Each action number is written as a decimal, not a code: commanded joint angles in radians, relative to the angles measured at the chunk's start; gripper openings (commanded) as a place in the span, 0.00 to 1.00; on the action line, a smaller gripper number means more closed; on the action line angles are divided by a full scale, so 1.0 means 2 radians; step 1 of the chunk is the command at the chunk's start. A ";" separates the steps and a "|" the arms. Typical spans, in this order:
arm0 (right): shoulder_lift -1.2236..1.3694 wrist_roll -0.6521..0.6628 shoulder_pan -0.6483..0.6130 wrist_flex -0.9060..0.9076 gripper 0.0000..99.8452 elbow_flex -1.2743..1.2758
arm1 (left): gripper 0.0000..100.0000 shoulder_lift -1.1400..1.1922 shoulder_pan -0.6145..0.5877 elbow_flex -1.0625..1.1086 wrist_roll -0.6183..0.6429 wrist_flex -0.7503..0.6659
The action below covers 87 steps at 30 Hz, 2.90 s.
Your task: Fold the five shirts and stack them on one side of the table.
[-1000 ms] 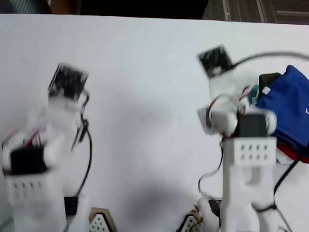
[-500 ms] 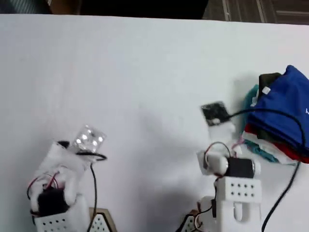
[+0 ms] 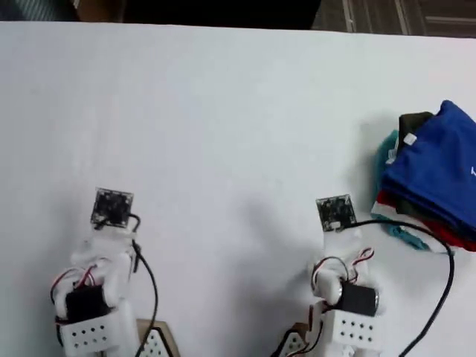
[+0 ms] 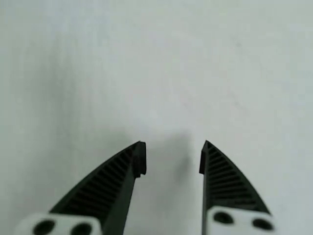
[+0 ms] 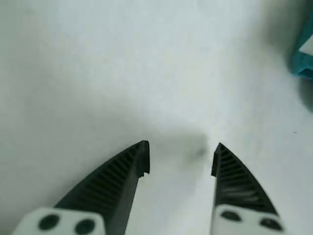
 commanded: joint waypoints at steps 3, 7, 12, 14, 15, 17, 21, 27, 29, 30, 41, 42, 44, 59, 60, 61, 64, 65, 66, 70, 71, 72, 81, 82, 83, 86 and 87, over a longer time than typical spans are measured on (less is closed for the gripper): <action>-0.063 0.002 0.007 0.026 0.21 0.005 | 0.20 -0.010 -0.005 0.013 0.081 0.006; -0.048 -0.039 0.007 0.017 0.21 0.005 | 0.20 -0.008 0.000 0.013 0.133 0.004; -0.048 -0.125 0.004 0.017 0.21 0.005 | 0.20 -0.008 0.097 0.013 0.138 0.004; -0.048 -0.111 0.003 0.017 0.21 0.005 | 0.20 -0.008 0.163 0.013 0.140 0.004; -0.048 -0.105 0.003 0.018 0.21 0.005 | 0.20 -0.008 0.200 0.013 0.143 0.004; -0.048 -0.100 -0.006 0.018 0.21 0.005 | 0.20 -0.008 0.255 0.013 0.167 0.004; -0.048 -0.101 -0.063 0.018 0.21 0.005 | 0.20 -0.008 0.234 0.013 0.178 0.003; -0.048 -0.101 -0.073 0.018 0.21 0.005 | 0.20 -0.008 0.130 0.013 0.178 0.003; -0.048 -0.101 -0.072 0.018 0.21 0.005 | 0.20 -0.008 0.116 0.013 0.178 0.003; -0.048 -0.101 -0.072 0.018 0.21 0.005 | 0.20 -0.008 0.112 0.013 0.179 0.003; -0.048 -0.101 -0.072 0.018 0.21 0.005 | 0.20 -0.008 0.112 0.013 0.179 0.004; -0.048 -0.101 -0.072 0.018 0.21 0.005 | 0.20 -0.008 0.112 0.013 0.179 0.004; -0.048 -0.101 -0.072 0.018 0.21 0.005 | 0.20 -0.008 0.112 0.013 0.179 0.004; -0.048 -0.101 -0.072 0.018 0.21 0.005 | 0.20 -0.008 0.112 0.013 0.179 0.004; -0.048 -0.101 -0.072 0.018 0.21 0.005 | 0.20 -0.008 0.112 0.013 0.179 0.004; -0.048 -0.101 -0.072 0.018 0.21 0.005 | 0.20 -0.008 0.112 0.013 0.179 0.004; -0.048 -0.101 -0.072 0.018 0.21 0.005 | 0.20 -0.008 0.112 0.013 0.179 0.004; -0.048 -0.101 -0.072 0.018 0.21 0.005 | 0.20 -0.008 0.112 0.013 0.179 0.004; -0.048 -0.101 -0.072 0.018 0.21 0.005 | 0.20 -0.008 0.112 0.013 0.179 0.004; -0.048 -0.101 -0.072 0.018 0.21 0.005 | 0.20 -0.008 0.112 0.013 0.179 0.004; -0.048 -0.101 -0.072 0.018 0.21 0.005 | 0.20 -0.008 0.112 0.013 0.179 0.004; -0.048 -0.101 -0.072 0.018 0.21 0.005 | 0.20 -0.008 0.112 0.013 0.179 0.004; -0.048 -0.101 -0.072 0.018 0.21 0.005 | 0.20 -0.008 0.112 0.013 0.179 0.004; -0.048 -0.101 -0.072 0.018 0.21 0.005 | 0.20 -0.008 0.112 0.013 0.179 0.004; -0.048 -0.101 -0.072 0.018 0.21 0.005 | 0.20 -0.008 0.112 0.013 0.179 0.004; -0.048 -0.101 -0.072 0.018 0.21 0.005 | 0.20 -0.008 0.112 0.013 0.179 0.004; -0.048 -0.101 -0.072 0.018 0.21 0.005 | 0.20 -0.008 0.112 0.013 0.179 0.004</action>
